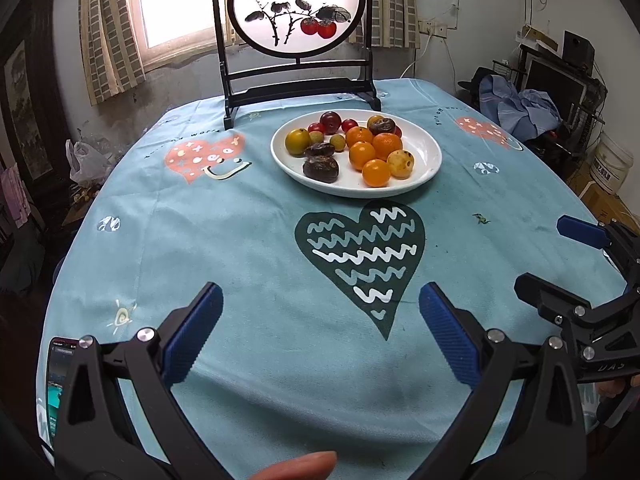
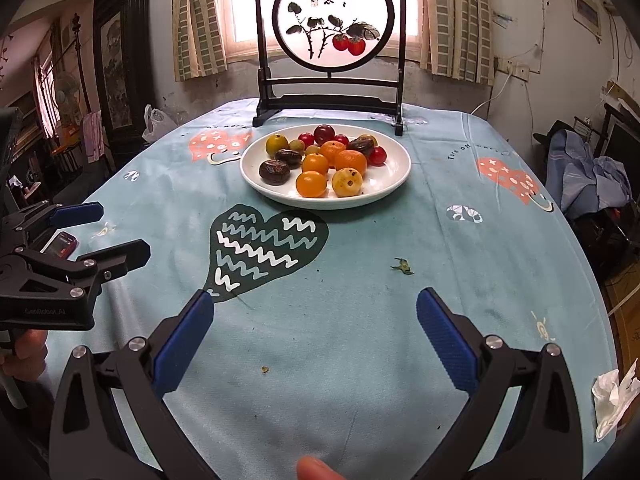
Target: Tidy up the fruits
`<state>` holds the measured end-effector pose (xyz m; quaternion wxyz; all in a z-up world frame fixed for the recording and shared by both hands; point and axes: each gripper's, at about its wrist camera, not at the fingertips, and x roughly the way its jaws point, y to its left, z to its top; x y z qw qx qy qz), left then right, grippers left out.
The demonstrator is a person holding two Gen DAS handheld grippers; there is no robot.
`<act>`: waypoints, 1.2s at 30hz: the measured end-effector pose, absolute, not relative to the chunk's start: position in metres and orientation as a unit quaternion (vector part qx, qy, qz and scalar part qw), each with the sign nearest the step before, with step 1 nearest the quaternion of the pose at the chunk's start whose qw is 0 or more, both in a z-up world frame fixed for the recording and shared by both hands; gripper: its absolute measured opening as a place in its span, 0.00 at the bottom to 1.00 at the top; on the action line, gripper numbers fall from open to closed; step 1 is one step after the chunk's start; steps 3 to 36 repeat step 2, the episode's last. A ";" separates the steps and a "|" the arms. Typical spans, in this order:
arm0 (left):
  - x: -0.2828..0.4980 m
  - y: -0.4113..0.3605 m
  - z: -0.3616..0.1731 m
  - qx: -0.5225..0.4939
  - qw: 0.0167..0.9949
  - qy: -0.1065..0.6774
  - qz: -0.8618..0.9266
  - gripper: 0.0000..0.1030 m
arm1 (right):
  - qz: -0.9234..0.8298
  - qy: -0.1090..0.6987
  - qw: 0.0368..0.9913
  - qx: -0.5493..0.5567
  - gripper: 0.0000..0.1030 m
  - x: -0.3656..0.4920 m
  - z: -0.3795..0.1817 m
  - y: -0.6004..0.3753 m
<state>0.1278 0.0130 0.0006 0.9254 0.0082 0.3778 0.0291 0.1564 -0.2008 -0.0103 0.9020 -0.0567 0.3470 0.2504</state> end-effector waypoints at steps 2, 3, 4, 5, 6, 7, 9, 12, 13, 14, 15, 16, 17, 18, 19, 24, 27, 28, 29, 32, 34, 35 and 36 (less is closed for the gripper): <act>0.129 0.014 -0.001 0.006 0.925 0.379 0.030 0.97 | 0.250 0.349 0.902 -0.056 0.99 0.157 -0.011 -0.201; 0.129 0.014 -0.001 0.006 0.925 0.379 0.030 0.97 | 0.250 0.349 0.902 -0.056 0.99 0.157 -0.011 -0.201; 0.129 0.014 -0.001 0.006 0.925 0.379 0.030 0.97 | 0.250 0.349 0.902 -0.056 0.99 0.157 -0.011 -0.201; 0.129 0.014 -0.001 0.006 0.925 0.379 0.030 0.97 | 0.250 0.349 0.902 -0.056 0.99 0.157 -0.011 -0.201; 0.129 0.014 -0.001 0.006 0.925 0.379 0.030 0.97 | 0.250 0.349 0.902 -0.056 0.99 0.157 -0.011 -0.201; 0.129 0.014 -0.001 0.006 0.925 0.379 0.030 0.97 | 0.250 0.349 0.902 -0.056 0.99 0.157 -0.011 -0.201; 0.129 0.014 -0.001 0.006 0.925 0.379 0.030 0.97 | 0.250 0.349 0.902 -0.056 0.99 0.157 -0.011 -0.201; 0.129 0.014 -0.001 0.006 0.925 0.379 0.030 0.97 | 0.250 0.349 0.902 -0.056 0.99 0.157 -0.011 -0.201; 0.129 0.014 -0.001 0.006 0.925 0.379 0.030 0.97 | 0.250 0.349 0.902 -0.056 0.99 0.157 -0.011 -0.201; 0.129 0.014 -0.001 0.006 0.925 0.379 0.030 0.97 | 0.250 0.349 0.902 -0.056 0.99 0.157 -0.011 -0.201; 0.129 0.014 -0.001 0.006 0.925 0.379 0.030 0.97 | 0.250 0.349 0.902 -0.056 0.99 0.157 -0.011 -0.201; 0.129 0.014 -0.001 0.006 0.925 0.379 0.030 0.97 | 0.250 0.349 0.902 -0.056 0.99 0.157 -0.011 -0.201; 0.129 0.014 -0.001 0.006 0.925 0.379 0.030 0.97 | 0.250 0.349 0.902 -0.056 0.99 0.157 -0.011 -0.201; 0.129 0.014 -0.001 0.006 0.925 0.379 0.030 0.97 | 0.250 0.349 0.902 -0.056 0.99 0.157 -0.011 -0.201; 0.129 0.014 -0.001 0.006 0.925 0.379 0.030 0.97 | 0.250 0.349 0.902 -0.056 0.99 0.157 -0.011 -0.201; 0.129 0.014 -0.001 0.006 0.925 0.379 0.030 0.97 | 0.250 0.349 0.902 -0.056 0.99 0.157 -0.011 -0.201; 0.129 0.014 -0.001 0.006 0.925 0.379 0.030 0.97 | 0.250 0.349 0.902 -0.056 0.99 0.157 -0.011 -0.201; 0.129 0.014 -0.001 0.006 0.925 0.379 0.030 0.97 | 0.250 0.349 0.902 -0.056 0.99 0.157 -0.011 -0.201; 0.129 0.014 -0.001 0.006 0.925 0.379 0.030 0.97 | 0.250 0.349 0.902 -0.056 0.99 0.157 -0.011 -0.201; 0.129 0.014 -0.001 0.006 0.925 0.379 0.030 0.97 | 0.250 0.349 0.902 -0.056 0.99 0.157 -0.011 -0.201; 0.129 0.014 -0.001 0.006 0.925 0.379 0.030 0.97 | 0.250 0.349 0.902 -0.056 0.99 0.157 -0.011 -0.201; 0.129 0.014 -0.001 0.006 0.925 0.379 0.030 0.97 | 0.250 0.349 0.902 -0.056 0.99 0.157 -0.011 -0.201; 0.129 0.014 -0.001 0.006 0.925 0.379 0.030 0.97 | 0.250 0.349 0.902 -0.056 0.99 0.157 -0.011 -0.201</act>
